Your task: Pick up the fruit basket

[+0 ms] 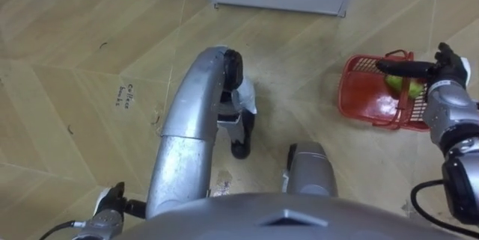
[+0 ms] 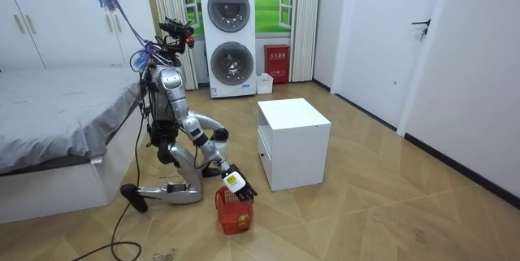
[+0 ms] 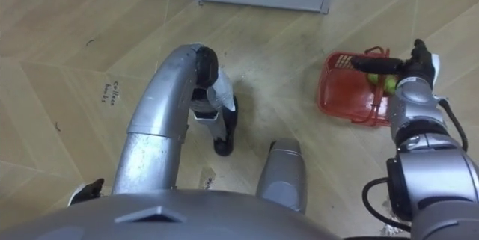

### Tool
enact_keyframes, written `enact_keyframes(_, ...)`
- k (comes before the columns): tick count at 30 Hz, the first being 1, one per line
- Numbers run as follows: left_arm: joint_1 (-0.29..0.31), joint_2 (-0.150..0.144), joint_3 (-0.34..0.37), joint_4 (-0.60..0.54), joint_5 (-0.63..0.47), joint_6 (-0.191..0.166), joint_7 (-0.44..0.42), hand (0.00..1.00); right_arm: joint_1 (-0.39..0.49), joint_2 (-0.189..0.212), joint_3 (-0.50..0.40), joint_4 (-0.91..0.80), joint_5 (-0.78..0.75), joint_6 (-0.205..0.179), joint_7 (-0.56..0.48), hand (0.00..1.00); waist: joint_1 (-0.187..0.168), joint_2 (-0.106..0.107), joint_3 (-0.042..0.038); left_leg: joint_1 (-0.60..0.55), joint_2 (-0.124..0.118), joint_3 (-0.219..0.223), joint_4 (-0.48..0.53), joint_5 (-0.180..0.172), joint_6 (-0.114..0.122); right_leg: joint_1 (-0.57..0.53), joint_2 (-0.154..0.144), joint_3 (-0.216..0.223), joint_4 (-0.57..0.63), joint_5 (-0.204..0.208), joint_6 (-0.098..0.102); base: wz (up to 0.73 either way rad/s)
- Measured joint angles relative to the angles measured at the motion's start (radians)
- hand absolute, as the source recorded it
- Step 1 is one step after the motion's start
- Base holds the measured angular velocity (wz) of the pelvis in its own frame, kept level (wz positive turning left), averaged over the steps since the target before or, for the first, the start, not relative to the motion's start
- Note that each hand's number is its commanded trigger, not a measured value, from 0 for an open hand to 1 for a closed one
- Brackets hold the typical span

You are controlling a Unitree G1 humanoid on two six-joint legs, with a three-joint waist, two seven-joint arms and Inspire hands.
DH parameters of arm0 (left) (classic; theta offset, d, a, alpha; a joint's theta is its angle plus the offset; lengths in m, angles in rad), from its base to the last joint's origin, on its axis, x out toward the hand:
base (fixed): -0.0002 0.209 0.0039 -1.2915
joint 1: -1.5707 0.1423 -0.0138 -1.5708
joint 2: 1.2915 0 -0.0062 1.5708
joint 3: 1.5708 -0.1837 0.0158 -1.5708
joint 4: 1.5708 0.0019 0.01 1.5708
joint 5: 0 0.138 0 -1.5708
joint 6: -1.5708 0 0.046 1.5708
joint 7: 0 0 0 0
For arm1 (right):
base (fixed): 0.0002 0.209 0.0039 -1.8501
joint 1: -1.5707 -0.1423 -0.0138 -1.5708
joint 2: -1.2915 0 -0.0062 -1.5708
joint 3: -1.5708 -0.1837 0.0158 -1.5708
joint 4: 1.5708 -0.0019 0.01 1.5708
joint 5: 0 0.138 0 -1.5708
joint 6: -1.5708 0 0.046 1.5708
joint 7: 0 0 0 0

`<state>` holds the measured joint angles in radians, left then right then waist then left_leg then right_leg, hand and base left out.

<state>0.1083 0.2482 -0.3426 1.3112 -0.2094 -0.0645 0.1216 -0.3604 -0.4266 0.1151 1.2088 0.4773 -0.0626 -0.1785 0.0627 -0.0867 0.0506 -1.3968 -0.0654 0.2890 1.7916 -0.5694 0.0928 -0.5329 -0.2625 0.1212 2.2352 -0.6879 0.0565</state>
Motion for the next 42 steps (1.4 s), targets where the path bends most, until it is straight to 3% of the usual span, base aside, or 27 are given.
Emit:
enact_keyframes(7, 0.001, 0.000, -0.038, -0.018, 0.000, 0.008, -0.027, 0.00, -0.013, -0.003, 0.020, 0.123, 0.069, 0.002, 0.050, 0.00, 0.015, 0.009, 0.0005, -0.007, 0.001, 0.001, 0.001, 0.001, 0.001, -0.008, -0.001, -0.001, 0.002, -0.002, 0.003, 0.00)
enact_keyframes(22, 0.000, 0.000, -0.043, -0.038, 0.000, 0.017, -0.064, 0.00, -0.009, -0.003, 0.019, 0.154, 0.109, 0.014, 0.072, 0.00, 0.018, 0.012, 0.0029, -0.024, 0.001, 0.014, -0.004, 0.005, 0.003, -0.036, -0.014, 0.007, 0.011, -0.002, 0.003, 0.00)
enact_keyframes(23, 0.000, 0.000, -0.043, -0.038, 0.000, 0.017, -0.065, 0.00, -0.009, -0.003, 0.019, 0.154, 0.109, 0.015, 0.072, 0.30, 0.018, 0.012, 0.0028, -0.024, 0.001, 0.014, -0.004, 0.005, 0.003, -0.036, -0.014, 0.007, 0.011, -0.002, 0.003, 0.00)
enact_keyframes(24, 0.000, 0.000, -0.043, -0.038, 0.000, 0.017, -0.066, 0.00, -0.010, -0.003, 0.020, 0.154, 0.108, 0.018, 0.073, 0.66, 0.019, 0.013, 0.0024, -0.024, 0.001, 0.014, -0.004, 0.005, 0.003, -0.036, -0.013, 0.006, 0.011, -0.002, 0.003, 0.00)
enact_keyframes(26, 0.000, 0.000, -0.043, -0.038, 0.000, 0.017, -0.067, 0.00, -0.010, -0.003, 0.020, 0.154, 0.108, 0.021, 0.077, 1.00, 0.023, 0.012, 0.0031, -0.024, 0.001, 0.014, -0.004, 0.005, 0.003, -0.036, -0.013, 0.005, 0.011, -0.002, 0.003, 0.00)
enact_keyframes(38, 0.000, 0.000, -0.044, -0.038, -0.003, 0.017, -0.070, 0.00, -0.010, -0.003, 0.032, 0.165, 0.091, 0.023, 0.109, 1.00, 0.031, 0.015, 0.0010, -0.023, 0.000, 0.012, -0.003, 0.007, 0.004, -0.033, -0.013, -0.004, 0.013, -0.002, 0.004, 0.00)
enact_keyframes(42, 0.000, 0.000, -0.046, -0.038, -0.017, 0.017, -0.070, 0.00, -0.011, -0.004, 0.062, 0.171, 0.098, 0.041, 0.122, 1.00, 0.035, 0.014, 0.0022, -0.023, 0.001, 0.012, -0.003, 0.007, 0.003, -0.034, -0.013, -0.005, 0.013, -0.003, 0.005, 0.00)
